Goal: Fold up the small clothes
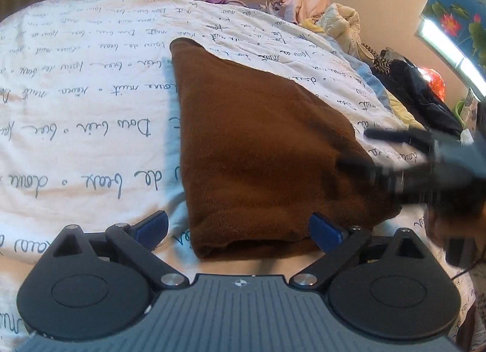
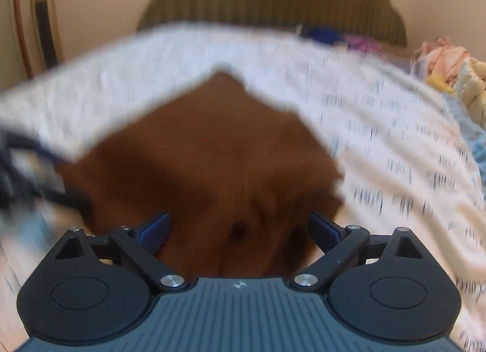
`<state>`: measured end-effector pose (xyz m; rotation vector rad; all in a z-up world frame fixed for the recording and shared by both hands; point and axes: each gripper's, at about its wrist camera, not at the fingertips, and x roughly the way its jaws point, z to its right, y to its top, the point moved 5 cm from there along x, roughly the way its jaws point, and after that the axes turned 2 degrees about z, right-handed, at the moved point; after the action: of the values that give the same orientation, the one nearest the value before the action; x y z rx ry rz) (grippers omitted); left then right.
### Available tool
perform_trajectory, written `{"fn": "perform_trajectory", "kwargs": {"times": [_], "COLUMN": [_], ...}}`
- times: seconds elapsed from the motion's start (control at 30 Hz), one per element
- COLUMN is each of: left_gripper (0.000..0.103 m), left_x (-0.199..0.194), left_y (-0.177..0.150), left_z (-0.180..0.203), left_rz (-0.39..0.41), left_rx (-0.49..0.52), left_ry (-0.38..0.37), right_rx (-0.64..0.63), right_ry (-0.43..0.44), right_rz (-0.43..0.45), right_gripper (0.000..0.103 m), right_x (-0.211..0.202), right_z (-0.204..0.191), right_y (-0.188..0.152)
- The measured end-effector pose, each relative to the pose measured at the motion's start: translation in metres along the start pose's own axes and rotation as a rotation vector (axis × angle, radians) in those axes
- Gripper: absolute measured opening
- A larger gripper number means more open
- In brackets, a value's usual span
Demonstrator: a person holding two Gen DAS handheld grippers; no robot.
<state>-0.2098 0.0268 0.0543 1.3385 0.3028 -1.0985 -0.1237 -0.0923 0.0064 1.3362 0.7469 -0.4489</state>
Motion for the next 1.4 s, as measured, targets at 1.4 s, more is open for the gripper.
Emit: {"fn": "perform_trajectory", "kwargs": {"times": [1.4], "left_gripper": [0.102], "left_x": [0.102], "left_y": [0.092], "left_z": [-0.087], "left_rz": [-0.205], "left_rx": [-0.588], "left_ry": [-0.553], "right_rx": [0.817], "right_ry": [0.462], "right_rz": [-0.043], "right_gripper": [0.101], "right_x": [0.044], "right_z": [0.079], "right_y": [0.02]}}
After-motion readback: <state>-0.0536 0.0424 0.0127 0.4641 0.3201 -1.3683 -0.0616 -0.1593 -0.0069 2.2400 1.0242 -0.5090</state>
